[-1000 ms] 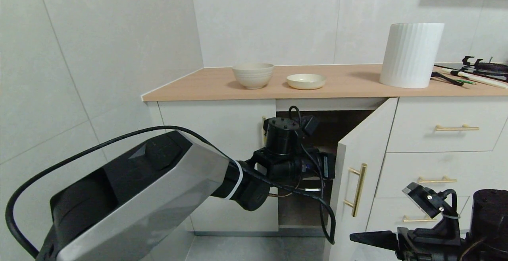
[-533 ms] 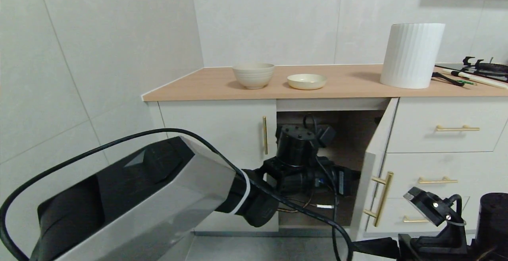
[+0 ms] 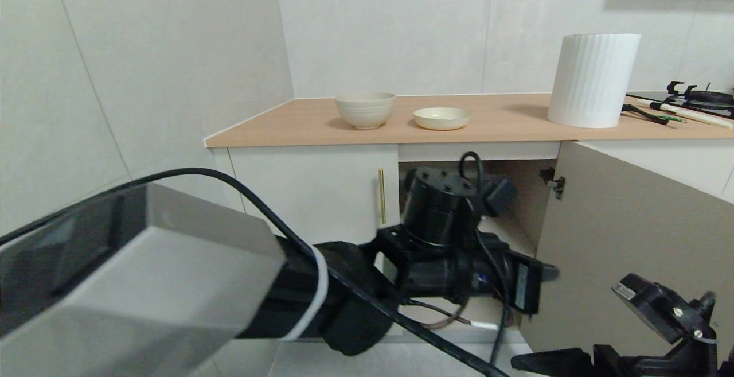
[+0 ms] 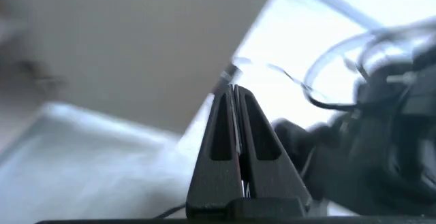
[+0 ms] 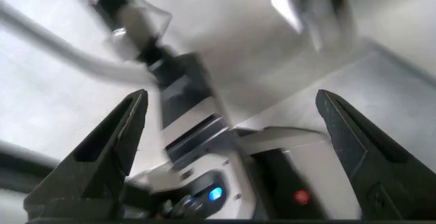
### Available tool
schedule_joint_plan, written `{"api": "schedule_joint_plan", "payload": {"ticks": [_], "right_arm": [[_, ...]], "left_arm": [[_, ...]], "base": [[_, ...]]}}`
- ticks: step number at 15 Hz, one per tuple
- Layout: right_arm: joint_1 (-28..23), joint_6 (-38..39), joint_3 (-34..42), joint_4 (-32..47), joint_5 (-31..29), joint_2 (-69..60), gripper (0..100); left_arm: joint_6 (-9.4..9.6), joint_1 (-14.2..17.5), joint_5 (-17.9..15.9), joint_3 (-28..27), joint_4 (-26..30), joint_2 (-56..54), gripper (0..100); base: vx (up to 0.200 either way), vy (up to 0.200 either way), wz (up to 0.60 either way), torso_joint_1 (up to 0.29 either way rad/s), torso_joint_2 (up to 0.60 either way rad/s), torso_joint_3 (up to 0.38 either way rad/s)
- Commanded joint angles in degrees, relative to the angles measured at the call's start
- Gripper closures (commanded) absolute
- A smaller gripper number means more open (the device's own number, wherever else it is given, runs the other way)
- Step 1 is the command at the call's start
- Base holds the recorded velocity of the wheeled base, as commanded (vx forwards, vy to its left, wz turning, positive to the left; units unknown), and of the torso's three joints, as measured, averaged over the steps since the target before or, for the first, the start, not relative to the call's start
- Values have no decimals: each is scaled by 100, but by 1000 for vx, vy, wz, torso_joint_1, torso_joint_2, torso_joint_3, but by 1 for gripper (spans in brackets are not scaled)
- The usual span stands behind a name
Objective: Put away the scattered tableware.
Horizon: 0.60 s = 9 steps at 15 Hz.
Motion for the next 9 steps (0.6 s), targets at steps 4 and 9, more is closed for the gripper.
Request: {"api": "schedule_joint_plan", "payload": {"ticks": [4, 9], "right_arm": [[64, -946, -1613, -1, -2151, 1765, 0], [-349, -1078, -4179, 2600, -2784, 1721, 0]], "left_arm": [[522, 1784, 71, 1229, 750, -2027, 100], [909, 3032, 493, 2688, 759, -3354, 100]], "base": [[0, 0, 0, 0, 0, 0], [0, 0, 0, 0, 0, 0]]}}
